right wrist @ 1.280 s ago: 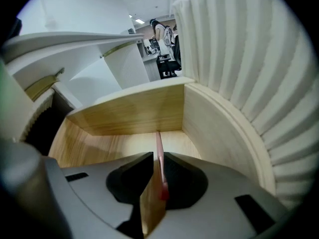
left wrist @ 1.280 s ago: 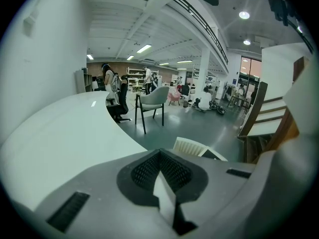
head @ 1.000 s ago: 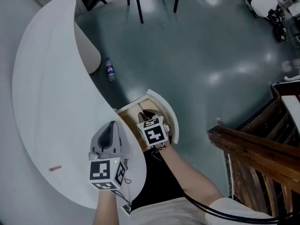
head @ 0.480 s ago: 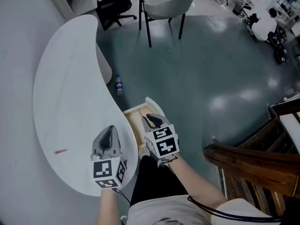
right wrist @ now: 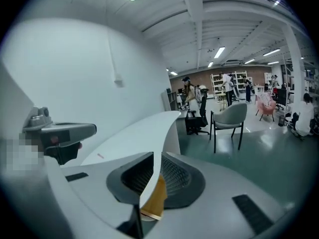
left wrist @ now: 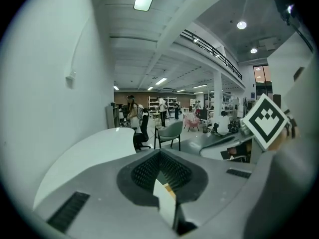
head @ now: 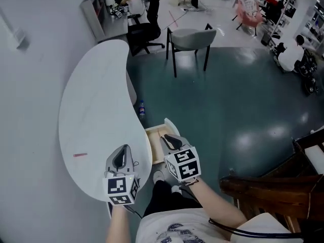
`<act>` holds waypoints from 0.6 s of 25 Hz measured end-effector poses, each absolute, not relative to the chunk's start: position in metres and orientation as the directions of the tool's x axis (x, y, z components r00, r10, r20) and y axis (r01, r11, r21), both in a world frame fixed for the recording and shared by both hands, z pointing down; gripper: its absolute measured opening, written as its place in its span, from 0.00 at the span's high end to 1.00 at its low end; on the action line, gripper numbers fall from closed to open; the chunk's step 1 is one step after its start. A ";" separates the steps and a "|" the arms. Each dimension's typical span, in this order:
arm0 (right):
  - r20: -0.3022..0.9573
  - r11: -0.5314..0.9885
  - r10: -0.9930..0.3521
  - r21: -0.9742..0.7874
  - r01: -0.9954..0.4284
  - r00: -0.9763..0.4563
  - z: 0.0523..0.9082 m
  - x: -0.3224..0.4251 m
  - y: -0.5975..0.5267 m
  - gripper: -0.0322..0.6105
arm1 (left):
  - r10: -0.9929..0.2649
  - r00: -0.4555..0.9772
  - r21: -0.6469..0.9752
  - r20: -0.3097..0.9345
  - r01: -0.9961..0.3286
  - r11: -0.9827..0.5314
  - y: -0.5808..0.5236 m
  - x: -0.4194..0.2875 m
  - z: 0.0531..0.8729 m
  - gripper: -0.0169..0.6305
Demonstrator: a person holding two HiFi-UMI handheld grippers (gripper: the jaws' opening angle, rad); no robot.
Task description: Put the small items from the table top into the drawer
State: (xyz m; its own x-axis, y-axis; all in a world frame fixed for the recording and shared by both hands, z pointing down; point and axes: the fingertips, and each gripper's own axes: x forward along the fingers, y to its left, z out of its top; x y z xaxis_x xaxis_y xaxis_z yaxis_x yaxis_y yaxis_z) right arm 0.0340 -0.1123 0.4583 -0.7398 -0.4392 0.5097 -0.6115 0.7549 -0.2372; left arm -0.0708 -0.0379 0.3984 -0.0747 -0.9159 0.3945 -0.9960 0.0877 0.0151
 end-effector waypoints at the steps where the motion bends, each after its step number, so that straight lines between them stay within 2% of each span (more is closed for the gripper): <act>1: 0.496 0.765 -0.437 -0.233 -0.600 -0.750 0.448 0.034 -0.108 0.85 | -0.917 -0.086 0.010 0.389 -0.995 0.098 -0.032 -0.071 0.393 0.94; 15: 0.397 0.856 -0.357 -0.222 -0.466 -0.845 0.383 0.026 -0.027 0.90 | -0.926 -0.198 -0.021 0.322 -0.979 0.202 0.044 -0.080 0.338 0.94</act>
State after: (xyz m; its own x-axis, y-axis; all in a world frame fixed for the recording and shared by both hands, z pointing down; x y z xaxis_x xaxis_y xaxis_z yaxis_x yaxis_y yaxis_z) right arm 0.0259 -0.0270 0.3826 -0.8453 -0.3573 0.3974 -0.4664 0.8562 -0.2224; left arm -0.0802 0.0441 0.3379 -0.1984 -0.9256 0.3225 -0.9791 0.2025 -0.0212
